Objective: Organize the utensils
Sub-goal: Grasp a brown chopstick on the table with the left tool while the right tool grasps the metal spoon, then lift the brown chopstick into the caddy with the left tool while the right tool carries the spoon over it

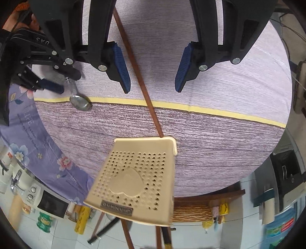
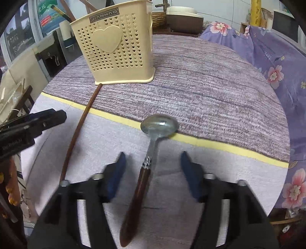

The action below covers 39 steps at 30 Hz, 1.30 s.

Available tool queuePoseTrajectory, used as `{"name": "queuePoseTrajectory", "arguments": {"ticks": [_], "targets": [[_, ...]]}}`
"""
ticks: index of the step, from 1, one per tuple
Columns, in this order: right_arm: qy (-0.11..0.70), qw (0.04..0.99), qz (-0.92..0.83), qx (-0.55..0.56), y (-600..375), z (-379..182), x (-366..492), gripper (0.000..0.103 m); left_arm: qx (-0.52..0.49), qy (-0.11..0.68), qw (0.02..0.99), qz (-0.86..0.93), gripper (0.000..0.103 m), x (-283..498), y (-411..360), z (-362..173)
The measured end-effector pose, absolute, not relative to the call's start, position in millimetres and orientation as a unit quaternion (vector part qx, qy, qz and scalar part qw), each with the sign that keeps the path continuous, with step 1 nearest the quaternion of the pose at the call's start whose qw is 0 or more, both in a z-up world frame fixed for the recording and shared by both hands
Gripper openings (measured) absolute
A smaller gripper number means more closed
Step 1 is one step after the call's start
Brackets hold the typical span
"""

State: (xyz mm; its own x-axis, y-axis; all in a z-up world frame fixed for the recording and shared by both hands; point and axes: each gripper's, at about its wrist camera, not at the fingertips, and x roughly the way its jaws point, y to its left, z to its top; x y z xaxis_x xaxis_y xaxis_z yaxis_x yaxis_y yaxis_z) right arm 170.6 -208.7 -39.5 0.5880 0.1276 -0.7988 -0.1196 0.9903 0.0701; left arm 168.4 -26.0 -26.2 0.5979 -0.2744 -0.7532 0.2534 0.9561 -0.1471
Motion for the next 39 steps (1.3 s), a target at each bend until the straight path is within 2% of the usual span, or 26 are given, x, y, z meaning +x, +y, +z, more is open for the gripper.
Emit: {"name": "queuePoseTrajectory", "arguments": {"ticks": [9, 11, 13, 17, 19, 28, 39], "targets": [[0.484, 0.873, 0.059, 0.007, -206, -40, 209, 0.061, 0.014, 0.453, 0.882, -0.126, 0.047, 197, -39, -40], [0.49, 0.87, 0.056, -0.007, -202, -40, 215, 0.058, 0.017, 0.46, 0.879, -0.124, 0.043, 206, -43, -43], [0.492, 0.869, 0.05, -0.012, -202, -39, 220, 0.048, 0.03, 0.459, 0.88, -0.118, 0.034, 212, -47, -42], [0.496, 0.866, 0.055, -0.018, -199, -39, 227, 0.048, 0.05, 0.462, 0.879, -0.107, 0.023, 222, -55, -42], [0.493, 0.868, 0.057, -0.017, -199, -39, 229, 0.048, 0.059, 0.461, 0.879, -0.104, 0.011, 225, -60, -42], [0.448, 0.888, 0.095, 0.028, -212, -24, 223, 0.047, 0.042, 0.446, 0.887, -0.11, 0.008, 228, -56, -32], [0.296, 0.942, 0.155, 0.043, -221, 51, 169, 0.047, -0.048, 0.3, 0.941, -0.152, 0.008, 171, -6, 80]]}}
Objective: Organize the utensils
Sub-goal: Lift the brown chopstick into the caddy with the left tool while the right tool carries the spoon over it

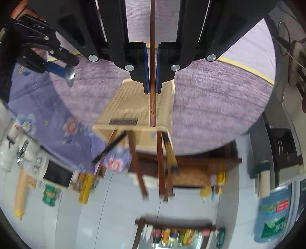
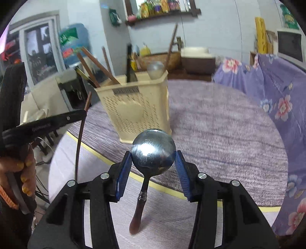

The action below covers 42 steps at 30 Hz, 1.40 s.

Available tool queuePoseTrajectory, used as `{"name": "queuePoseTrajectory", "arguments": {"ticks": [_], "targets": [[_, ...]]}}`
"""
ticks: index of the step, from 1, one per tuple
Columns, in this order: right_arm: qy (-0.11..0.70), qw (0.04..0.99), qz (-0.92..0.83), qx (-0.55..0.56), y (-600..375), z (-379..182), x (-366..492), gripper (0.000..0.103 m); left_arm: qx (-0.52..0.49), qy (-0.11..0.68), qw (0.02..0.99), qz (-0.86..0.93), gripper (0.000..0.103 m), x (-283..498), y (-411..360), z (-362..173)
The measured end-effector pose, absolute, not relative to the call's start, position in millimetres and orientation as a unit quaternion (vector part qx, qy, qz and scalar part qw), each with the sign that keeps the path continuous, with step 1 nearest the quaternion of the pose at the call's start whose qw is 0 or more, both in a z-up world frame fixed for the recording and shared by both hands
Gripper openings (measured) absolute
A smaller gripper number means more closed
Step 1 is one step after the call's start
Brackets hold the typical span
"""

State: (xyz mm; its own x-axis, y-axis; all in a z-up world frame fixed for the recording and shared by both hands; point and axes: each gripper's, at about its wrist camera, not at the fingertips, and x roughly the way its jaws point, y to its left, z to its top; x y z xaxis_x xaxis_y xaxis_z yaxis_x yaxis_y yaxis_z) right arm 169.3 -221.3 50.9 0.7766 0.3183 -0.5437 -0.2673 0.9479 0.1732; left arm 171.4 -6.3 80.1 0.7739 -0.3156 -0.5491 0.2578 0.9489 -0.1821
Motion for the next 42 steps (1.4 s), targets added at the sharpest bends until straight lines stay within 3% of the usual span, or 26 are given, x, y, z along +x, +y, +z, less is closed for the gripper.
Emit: {"name": "queuePoseTrajectory", "arguments": {"ticks": [4, 17, 29, 32, 42], "targets": [[0.281, 0.946, 0.158, 0.036, -215, 63, 162, 0.047, -0.046, 0.257, 0.953, -0.156, 0.008, 155, 0, 106], [0.254, 0.953, 0.164, 0.023, -209, 87, 159, 0.047, -0.06, 0.235, 0.954, -0.175, 0.007, 151, 17, 130], [0.152, 0.979, 0.136, -0.023, -208, 194, 194, 0.047, -0.067, 0.094, 0.982, -0.152, 0.007, 154, 60, 262], [0.135, 0.984, 0.117, -0.028, -207, 210, 216, 0.047, -0.068, 0.073, 0.986, -0.132, 0.002, 172, 59, 283], [0.146, 0.984, 0.096, -0.023, -197, 196, 273, 0.047, -0.078, 0.097, 0.984, -0.13, 0.002, 224, 42, 267]]}}
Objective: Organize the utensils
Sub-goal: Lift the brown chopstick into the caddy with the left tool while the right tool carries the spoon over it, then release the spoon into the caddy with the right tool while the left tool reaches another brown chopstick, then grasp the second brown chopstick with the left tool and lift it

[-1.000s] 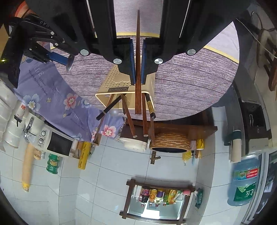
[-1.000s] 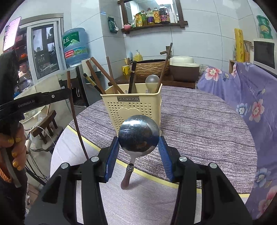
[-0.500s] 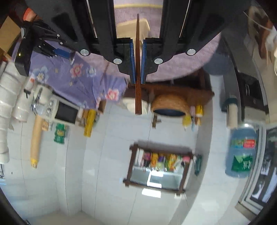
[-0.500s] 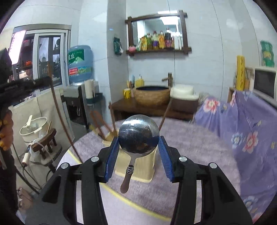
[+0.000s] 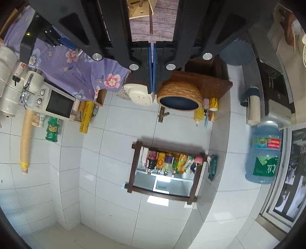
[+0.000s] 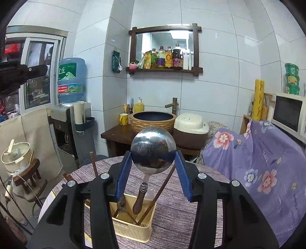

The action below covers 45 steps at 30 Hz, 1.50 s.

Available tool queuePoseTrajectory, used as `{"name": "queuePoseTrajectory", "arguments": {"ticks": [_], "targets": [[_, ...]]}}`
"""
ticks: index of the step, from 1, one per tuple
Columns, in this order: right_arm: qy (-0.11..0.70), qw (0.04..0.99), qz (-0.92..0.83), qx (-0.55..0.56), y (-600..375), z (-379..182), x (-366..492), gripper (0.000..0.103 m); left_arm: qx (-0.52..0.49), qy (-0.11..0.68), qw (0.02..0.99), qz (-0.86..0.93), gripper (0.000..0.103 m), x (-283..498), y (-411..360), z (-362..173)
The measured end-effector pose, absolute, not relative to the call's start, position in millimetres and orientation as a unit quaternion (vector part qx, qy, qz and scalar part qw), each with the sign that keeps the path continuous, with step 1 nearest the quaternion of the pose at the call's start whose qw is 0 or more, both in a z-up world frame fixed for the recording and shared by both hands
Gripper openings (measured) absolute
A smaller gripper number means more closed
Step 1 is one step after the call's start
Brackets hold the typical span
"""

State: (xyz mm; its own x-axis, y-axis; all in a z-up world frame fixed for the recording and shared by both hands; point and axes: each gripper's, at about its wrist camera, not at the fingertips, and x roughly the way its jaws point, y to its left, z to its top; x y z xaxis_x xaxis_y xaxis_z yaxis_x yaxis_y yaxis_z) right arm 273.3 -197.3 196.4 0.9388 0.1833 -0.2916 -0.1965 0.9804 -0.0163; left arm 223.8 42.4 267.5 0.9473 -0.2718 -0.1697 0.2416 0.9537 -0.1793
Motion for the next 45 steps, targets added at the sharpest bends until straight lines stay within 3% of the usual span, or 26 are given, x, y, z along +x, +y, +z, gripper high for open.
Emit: {"name": "queuePoseTrajectory", "arguments": {"ticks": [13, 23, 29, 32, 34, 35, 42, 45], "targets": [[0.187, 0.974, 0.114, -0.057, -179, 141, 274, 0.048, -0.086, 0.194, 0.974, -0.076, 0.002, 248, 98, 198], [0.177, 0.975, 0.118, -0.059, -176, 143, 266, 0.048, -0.087, 0.288, 0.954, -0.011, 0.003, 262, 141, 125], [0.165, 0.978, 0.112, -0.066, -173, 150, 257, 0.058, -0.081, 0.314, 0.946, -0.003, 0.003, 262, 146, 99], [0.155, 0.981, 0.107, -0.052, -179, 154, 246, 0.06, -0.079, 0.326, 0.942, 0.002, 0.013, 262, 147, 85], [0.153, 0.982, 0.1, -0.037, -186, 156, 234, 0.061, -0.081, 0.34, 0.937, 0.007, 0.046, 263, 149, 71], [0.155, 0.983, 0.098, -0.027, -190, 155, 228, 0.061, -0.083, 0.347, 0.934, 0.007, 0.05, 264, 149, 64], [0.201, 0.974, 0.109, 0.001, -189, 117, 189, 0.067, -0.059, 0.413, 0.908, 0.031, 0.049, 306, 140, 8], [0.226, 0.967, 0.116, 0.018, -189, 97, 181, 0.067, -0.044, 0.429, 0.9, 0.059, 0.037, 336, 139, -12]]}}
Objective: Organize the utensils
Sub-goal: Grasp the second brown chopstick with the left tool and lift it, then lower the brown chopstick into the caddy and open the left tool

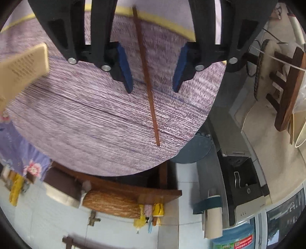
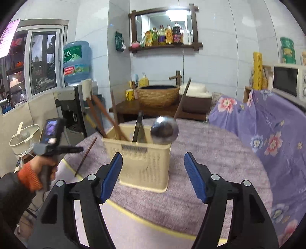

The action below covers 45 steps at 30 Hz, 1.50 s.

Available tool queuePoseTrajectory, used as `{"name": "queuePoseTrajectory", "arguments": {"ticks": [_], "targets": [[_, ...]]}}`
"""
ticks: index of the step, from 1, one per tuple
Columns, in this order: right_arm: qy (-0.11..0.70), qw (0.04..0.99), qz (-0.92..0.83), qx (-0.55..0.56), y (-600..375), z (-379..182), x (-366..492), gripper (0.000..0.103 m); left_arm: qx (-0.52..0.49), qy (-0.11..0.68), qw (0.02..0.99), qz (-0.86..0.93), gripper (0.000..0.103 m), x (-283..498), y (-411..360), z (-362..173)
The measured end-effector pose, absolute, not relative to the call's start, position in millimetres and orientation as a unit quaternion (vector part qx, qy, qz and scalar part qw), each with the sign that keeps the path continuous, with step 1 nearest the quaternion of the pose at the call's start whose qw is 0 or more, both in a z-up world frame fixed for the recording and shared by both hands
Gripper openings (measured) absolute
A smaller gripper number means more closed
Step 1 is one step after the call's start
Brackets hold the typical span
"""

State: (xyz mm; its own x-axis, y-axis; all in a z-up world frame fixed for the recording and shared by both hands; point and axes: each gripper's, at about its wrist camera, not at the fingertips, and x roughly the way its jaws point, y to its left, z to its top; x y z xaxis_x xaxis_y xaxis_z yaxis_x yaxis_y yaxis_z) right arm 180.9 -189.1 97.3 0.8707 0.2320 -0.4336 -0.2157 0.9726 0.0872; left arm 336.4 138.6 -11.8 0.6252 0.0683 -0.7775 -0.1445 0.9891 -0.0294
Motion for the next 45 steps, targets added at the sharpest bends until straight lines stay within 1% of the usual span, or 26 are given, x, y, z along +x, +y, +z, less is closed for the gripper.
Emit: {"name": "queuePoseTrajectory", "arguments": {"ticks": [1, 4, 11, 12, 15, 20, 28, 34, 45], "targets": [[0.229, 0.966, 0.114, 0.022, -191, 92, 178, 0.067, -0.047, 0.434, 0.897, 0.063, 0.032, 346, 139, -16], [0.24, 0.965, 0.107, 0.03, -194, 80, 174, 0.067, -0.037, 0.451, 0.888, 0.077, 0.024, 374, 138, -30], [0.247, 0.963, 0.1, 0.048, -204, 66, 173, 0.067, -0.008, 0.435, 0.895, 0.1, 0.012, 407, 135, -38], [0.249, 0.962, 0.102, 0.051, -204, 64, 173, 0.067, -0.006, 0.434, 0.895, 0.102, 0.009, 412, 135, -39], [0.251, 0.961, 0.105, 0.054, -203, 61, 175, 0.067, 0.012, 0.431, 0.896, 0.11, 0.009, 422, 131, -40], [0.257, 0.958, 0.109, 0.063, -203, 55, 174, 0.067, 0.013, 0.431, 0.895, 0.111, 0.008, 431, 129, -39], [0.259, 0.957, 0.111, 0.065, -201, 56, 168, 0.065, 0.018, 0.422, 0.9, 0.106, 0.008, 422, 125, -34], [0.257, 0.957, 0.117, 0.072, -202, 57, 156, 0.065, 0.003, 0.383, 0.921, 0.071, 0.008, 379, 122, 0], [0.245, 0.956, 0.14, 0.08, -200, 66, 121, 0.065, -0.068, 0.259, 0.961, -0.069, 0.008, 243, 117, 127]]}}
